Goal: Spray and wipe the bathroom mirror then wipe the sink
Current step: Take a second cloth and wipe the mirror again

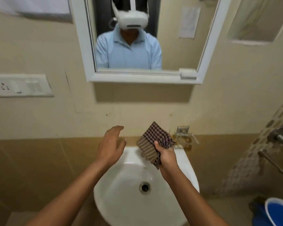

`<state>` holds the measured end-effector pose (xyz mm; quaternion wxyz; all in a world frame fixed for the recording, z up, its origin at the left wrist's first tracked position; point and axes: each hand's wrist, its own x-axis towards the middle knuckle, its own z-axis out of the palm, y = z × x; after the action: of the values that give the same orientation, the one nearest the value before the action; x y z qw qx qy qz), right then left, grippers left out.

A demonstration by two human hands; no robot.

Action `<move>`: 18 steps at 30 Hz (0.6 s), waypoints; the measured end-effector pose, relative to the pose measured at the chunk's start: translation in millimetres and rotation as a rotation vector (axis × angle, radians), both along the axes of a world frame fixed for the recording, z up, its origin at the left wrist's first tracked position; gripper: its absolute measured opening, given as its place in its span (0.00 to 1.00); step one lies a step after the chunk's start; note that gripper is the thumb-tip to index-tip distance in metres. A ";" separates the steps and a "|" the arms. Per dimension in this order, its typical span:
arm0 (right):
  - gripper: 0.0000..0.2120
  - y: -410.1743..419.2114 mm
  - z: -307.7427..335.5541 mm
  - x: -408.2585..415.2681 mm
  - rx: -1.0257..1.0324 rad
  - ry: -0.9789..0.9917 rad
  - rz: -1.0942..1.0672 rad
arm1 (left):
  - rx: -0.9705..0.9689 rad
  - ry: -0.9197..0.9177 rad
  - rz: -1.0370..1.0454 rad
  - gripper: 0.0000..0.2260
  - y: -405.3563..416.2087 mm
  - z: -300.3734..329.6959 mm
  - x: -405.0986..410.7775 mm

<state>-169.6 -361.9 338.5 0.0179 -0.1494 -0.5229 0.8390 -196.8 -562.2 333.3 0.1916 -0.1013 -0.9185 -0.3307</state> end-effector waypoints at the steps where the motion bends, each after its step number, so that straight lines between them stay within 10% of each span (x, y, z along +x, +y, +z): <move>1: 0.12 1.3 14.7 -7.3 -0.006 0.043 -0.021 | -0.038 0.087 0.011 0.22 0.0 19.3 -4.7; 7: 0.12 10.2 105.6 -34.4 0.014 0.317 -0.143 | -0.229 0.547 0.101 0.29 -2.1 127.9 -30.6; 18: 0.14 15.9 264.7 -67.2 0.074 0.702 -0.431 | -0.353 0.765 0.304 0.32 -25.2 285.6 -74.8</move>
<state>-236.8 -345.9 603.2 0.3757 0.0407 -0.4718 0.7966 -271.5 -587.4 618.9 0.5437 -0.1115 -0.8284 -0.0759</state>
